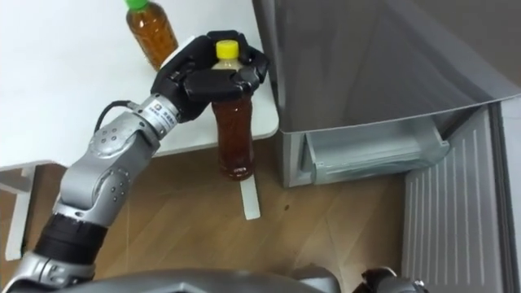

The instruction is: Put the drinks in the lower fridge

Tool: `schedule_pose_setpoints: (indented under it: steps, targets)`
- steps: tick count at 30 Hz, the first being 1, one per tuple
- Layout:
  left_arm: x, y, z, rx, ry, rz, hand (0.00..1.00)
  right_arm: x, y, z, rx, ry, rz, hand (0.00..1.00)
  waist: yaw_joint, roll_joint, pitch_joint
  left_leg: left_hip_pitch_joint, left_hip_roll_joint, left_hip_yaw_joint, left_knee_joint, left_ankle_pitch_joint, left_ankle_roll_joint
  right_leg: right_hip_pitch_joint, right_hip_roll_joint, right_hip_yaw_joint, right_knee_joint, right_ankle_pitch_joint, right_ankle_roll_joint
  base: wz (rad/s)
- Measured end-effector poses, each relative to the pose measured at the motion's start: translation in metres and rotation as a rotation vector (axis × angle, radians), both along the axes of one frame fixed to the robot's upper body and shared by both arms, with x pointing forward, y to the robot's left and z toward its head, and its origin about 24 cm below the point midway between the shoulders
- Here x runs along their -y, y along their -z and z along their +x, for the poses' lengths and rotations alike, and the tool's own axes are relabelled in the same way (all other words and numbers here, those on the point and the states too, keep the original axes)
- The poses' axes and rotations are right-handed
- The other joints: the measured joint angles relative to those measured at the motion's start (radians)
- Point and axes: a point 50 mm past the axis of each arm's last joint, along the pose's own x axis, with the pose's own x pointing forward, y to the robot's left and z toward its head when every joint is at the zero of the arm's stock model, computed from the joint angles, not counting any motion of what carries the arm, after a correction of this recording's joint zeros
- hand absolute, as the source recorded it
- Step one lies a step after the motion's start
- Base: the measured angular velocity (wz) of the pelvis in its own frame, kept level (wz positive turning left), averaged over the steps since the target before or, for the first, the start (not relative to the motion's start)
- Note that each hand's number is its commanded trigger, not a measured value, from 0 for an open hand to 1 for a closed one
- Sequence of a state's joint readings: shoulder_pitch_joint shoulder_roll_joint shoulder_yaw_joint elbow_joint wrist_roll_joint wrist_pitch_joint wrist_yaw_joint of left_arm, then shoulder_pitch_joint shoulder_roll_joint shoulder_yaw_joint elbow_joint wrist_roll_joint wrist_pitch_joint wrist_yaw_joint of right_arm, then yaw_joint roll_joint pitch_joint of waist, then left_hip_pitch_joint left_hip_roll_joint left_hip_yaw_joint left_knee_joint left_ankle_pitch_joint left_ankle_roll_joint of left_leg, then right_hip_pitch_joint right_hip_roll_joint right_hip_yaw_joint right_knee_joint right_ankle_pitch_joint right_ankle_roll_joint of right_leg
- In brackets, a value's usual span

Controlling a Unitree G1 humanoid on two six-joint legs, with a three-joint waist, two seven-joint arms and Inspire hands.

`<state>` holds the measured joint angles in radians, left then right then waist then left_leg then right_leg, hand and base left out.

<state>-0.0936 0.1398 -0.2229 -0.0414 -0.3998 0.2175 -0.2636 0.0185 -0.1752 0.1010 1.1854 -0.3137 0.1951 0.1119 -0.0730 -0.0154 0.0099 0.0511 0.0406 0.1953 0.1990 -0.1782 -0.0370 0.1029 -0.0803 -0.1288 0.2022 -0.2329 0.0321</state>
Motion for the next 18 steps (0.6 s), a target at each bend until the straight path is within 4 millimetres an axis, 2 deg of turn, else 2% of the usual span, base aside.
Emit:
schedule_pose_setpoints:
  steps: [6, 16, 18]
  targets:
    - [0.002, -0.008, 0.001, 0.058, -0.022, -0.028, 1.0, 0.002, -0.004, 0.013, 0.053, -0.053, -0.008, 0.0, 0.052, 0.007, -0.0039, -0.021, 0.0, -0.006, 0.001, 0.0, 0.0, -0.021, 0.0, -0.003, 0.0, 0.0, -0.001, 0.02]
    - [0.003, -0.008, 0.0, 0.062, -0.021, -0.037, 1.0, -0.004, -0.014, 0.04, 0.162, -0.142, 0.03, 0.0, 0.079, 0.006, -0.0034, -0.02, 0.0, -0.011, -0.002, 0.0, 0.0, -0.021, 0.0, -0.011, 0.0, 0.001, -0.001, 0.0]
    - [0.001, -0.005, -0.002, 0.052, -0.027, -0.035, 1.0, -0.013, -0.021, 0.056, 0.237, -0.145, 0.078, 0.0, 0.082, 0.005, -0.0034, -0.021, 0.001, -0.014, -0.001, 0.0, 0.0, -0.023, 0.0, -0.014, 0.0, 0.001, -0.001, -0.06]
